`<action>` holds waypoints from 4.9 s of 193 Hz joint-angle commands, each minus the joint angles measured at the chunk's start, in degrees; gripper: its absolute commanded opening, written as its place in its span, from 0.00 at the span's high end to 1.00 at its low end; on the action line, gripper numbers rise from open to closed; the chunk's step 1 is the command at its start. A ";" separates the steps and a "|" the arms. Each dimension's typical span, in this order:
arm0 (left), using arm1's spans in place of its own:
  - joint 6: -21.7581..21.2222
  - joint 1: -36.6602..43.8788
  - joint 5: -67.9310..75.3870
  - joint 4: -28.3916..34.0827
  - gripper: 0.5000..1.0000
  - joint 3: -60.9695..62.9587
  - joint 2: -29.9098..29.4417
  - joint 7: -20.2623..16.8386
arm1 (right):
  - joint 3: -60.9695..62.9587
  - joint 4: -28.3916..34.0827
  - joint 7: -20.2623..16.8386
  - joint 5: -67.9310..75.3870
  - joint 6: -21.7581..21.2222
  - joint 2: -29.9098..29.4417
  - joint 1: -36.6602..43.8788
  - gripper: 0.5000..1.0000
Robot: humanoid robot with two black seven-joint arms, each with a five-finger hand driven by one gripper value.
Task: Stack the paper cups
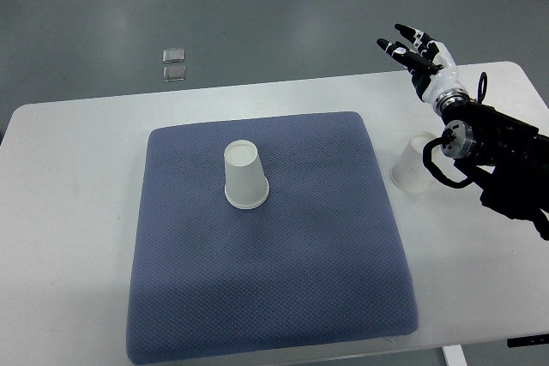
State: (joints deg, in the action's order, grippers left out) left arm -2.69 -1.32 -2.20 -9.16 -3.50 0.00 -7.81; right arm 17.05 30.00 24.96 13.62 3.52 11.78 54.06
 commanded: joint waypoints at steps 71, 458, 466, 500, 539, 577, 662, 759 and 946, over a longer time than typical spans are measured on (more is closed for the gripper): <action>-0.12 0.01 -0.17 0.02 0.00 -0.02 0.00 -0.10 | 0.00 0.06 0.00 0.09 0.00 0.00 0.08 0.18; 0.41 0.01 -0.17 -0.07 0.00 -0.02 0.00 -0.10 | -3.96 11.84 -5.62 -23.20 -1.85 16.79 13.53 0.18; 0.41 0.01 -0.17 -0.07 0.00 -0.02 0.00 -0.01 | -5.63 12.81 -5.89 -25.49 -3.08 17.76 14.58 0.18; 0.41 0.01 -0.17 -0.07 0.00 0.07 0.00 -0.01 | -13.89 15.53 -5.89 -35.07 -9.76 22.94 20.03 0.18; 0.41 0.01 -0.17 -0.07 0.00 -0.02 0.00 -0.01 | -16.44 19.13 -5.45 -52.20 -21.27 30.15 25.57 0.18; 0.41 0.01 -0.17 -0.07 0.00 -0.02 0.00 -0.10 | -16.44 24.50 -5.10 -69.26 -27.86 34.98 28.56 0.18; 0.41 0.01 -0.17 -0.07 0.00 0.07 0.00 -0.01 | -21.36 31.88 -4.75 -91.93 -24.61 34.19 24.69 0.18; 0.41 0.01 -0.17 -0.07 0.00 -0.02 0.00 -0.01 | -21.97 32.84 -4.13 -95.80 -17.67 30.68 18.36 0.19; 0.41 0.01 -0.17 -0.07 0.00 -0.02 0.00 -0.10 | -24.87 29.24 -4.04 -101.33 -5.71 28.22 10.72 0.19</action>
State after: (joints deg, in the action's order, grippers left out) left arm -2.28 -1.32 -2.37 -9.23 -3.51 0.00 -7.88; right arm -7.80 60.08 20.91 -86.54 -3.26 40.49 65.38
